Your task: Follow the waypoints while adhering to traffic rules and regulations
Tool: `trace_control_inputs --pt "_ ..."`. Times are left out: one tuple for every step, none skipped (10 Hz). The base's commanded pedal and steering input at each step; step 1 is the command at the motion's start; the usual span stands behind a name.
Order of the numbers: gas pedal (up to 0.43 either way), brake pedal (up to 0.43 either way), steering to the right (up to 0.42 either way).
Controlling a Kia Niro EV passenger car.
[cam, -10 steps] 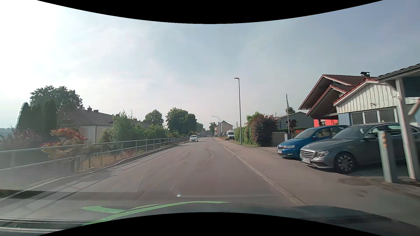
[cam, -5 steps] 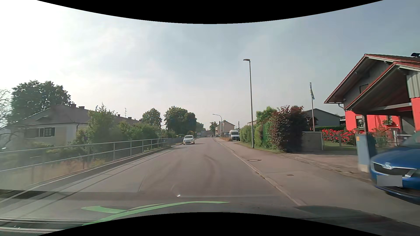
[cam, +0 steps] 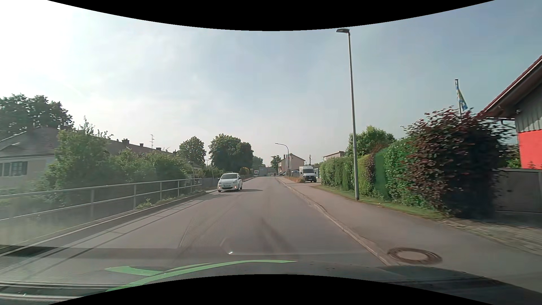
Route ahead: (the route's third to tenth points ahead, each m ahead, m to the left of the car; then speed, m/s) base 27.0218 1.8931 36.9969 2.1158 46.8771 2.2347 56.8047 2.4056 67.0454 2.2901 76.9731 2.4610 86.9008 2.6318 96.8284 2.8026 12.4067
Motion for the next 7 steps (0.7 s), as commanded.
trace_control_inputs --pt "0.11 0.0 -0.001" --pt "0.11 0.0 -0.001" --pt "0.11 0.0 -0.001" --pt "0.11 0.0 -0.001" --pt "0.11 0.0 -0.001" --pt "0.11 0.0 -0.001" --pt "0.11 0.0 -0.001"
